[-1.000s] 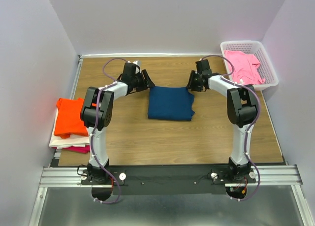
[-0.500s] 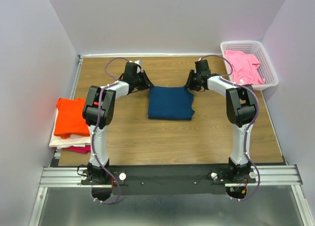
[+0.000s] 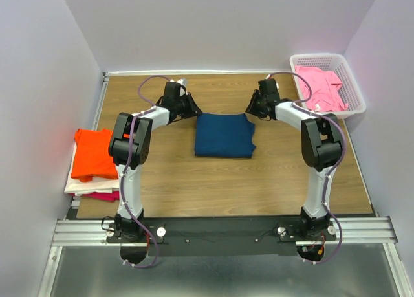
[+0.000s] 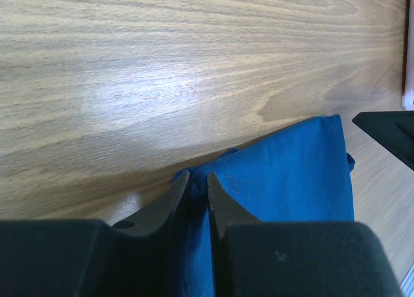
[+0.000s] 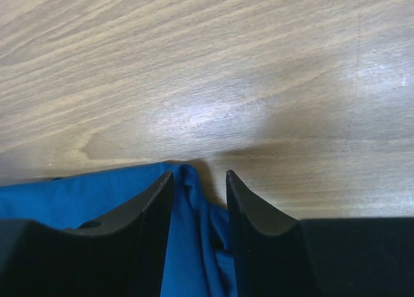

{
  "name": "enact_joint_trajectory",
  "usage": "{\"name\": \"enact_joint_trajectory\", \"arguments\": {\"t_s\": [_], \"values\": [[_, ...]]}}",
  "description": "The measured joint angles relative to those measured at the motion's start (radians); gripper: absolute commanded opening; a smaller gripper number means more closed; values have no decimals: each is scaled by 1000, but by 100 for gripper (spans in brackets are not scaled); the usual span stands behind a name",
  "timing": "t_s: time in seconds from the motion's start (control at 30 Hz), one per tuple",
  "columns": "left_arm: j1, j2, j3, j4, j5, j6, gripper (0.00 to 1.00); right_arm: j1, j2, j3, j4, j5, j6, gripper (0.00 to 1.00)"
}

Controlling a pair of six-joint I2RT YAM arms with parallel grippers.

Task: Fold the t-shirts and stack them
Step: Fold the tshirt

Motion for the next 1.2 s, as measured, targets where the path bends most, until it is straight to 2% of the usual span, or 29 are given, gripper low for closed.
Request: {"name": "enact_joint_trajectory", "arguments": {"t_s": [0.47,0.53,0.57,0.63,0.67,0.77,0.9,1.2], "values": [[0,2,0,0,1,0,23,27,70,26,42,-47,-13,45],[0,2,0,0,1,0,23,30,76,28,51,-49,-13,39],[0,2,0,0,1,0,22,32,76,28,52,-49,-14,31],[0,2,0,0,1,0,19,33,76,28,51,-48,-12,22],[0,2,0,0,1,0,15,33,77,27,49,-48,-10,15],[0,2,0,0,2,0,11,34,77,24,48,-43,-7,5],[0,2,0,0,1,0,6,34,68,12,48,-36,-6,1],[-9,-5,0,0,-1,-2,1,35,-83,-50,42,-13,3,0]]}}
